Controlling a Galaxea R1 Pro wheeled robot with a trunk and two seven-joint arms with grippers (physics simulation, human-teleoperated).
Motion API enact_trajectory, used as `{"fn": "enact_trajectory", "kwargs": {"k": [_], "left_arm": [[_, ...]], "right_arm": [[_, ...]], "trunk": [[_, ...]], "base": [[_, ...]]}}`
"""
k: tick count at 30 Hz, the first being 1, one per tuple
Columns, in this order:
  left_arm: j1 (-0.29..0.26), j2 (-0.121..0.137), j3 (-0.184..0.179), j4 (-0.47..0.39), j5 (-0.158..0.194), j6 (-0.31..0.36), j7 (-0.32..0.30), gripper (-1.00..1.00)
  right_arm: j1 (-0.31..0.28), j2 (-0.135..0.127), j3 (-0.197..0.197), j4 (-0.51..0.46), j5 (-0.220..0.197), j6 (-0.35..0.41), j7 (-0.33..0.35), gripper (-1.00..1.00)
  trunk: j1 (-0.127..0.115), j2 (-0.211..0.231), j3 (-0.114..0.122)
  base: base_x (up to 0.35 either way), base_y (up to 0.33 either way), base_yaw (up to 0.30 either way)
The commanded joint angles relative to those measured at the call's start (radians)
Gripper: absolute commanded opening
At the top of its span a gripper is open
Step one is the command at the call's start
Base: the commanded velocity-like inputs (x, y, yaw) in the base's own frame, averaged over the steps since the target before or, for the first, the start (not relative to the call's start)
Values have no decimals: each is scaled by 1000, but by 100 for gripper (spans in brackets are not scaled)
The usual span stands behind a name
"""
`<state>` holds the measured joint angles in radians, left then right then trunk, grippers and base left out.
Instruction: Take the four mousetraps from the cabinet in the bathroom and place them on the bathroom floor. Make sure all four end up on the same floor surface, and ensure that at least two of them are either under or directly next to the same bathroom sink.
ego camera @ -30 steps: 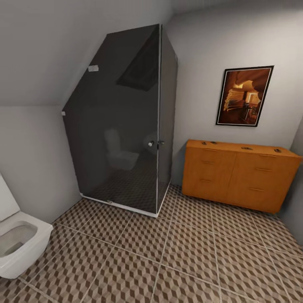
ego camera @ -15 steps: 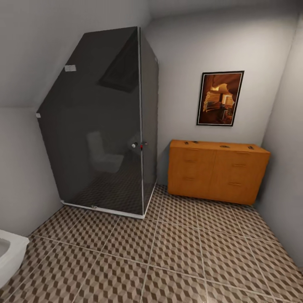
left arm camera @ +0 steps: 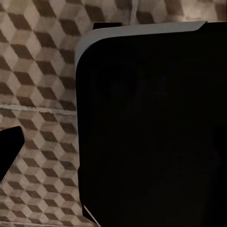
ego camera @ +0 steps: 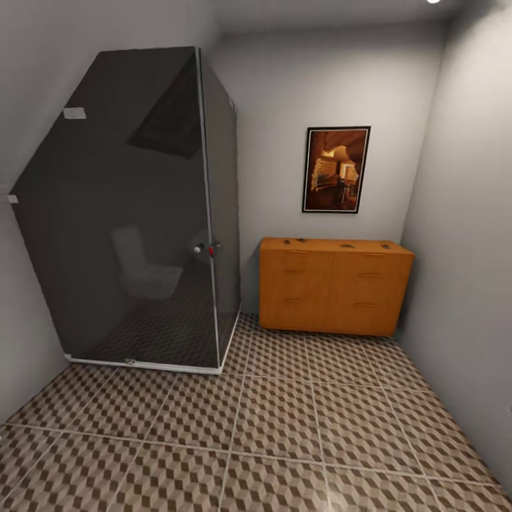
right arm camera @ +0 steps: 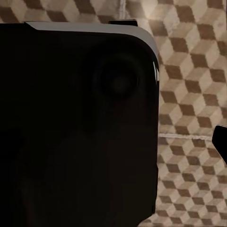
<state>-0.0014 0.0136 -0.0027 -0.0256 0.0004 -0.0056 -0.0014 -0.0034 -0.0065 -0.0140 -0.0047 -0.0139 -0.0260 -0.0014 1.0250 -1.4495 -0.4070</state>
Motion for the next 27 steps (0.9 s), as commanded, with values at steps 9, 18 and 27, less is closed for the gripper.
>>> {"fn": "enact_trajectory", "kwargs": {"k": [9,18,27], "left_arm": [[0,0,0,0,0,-1,0,100],[0,0,0,0,0,-1,0,100],[0,0,0,0,0,-1,0,100]], "right_arm": [[0,0,-1,0,-1,-3,0,100],[0,0,-1,0,-1,-3,0,100],[0,0,-1,0,-1,-2,0,100]], "trunk": [[0,0,5],[0,0,10],[0,0,15]], "base": [[0,0,-257],[0,0,-257],[0,0,-256]]}}
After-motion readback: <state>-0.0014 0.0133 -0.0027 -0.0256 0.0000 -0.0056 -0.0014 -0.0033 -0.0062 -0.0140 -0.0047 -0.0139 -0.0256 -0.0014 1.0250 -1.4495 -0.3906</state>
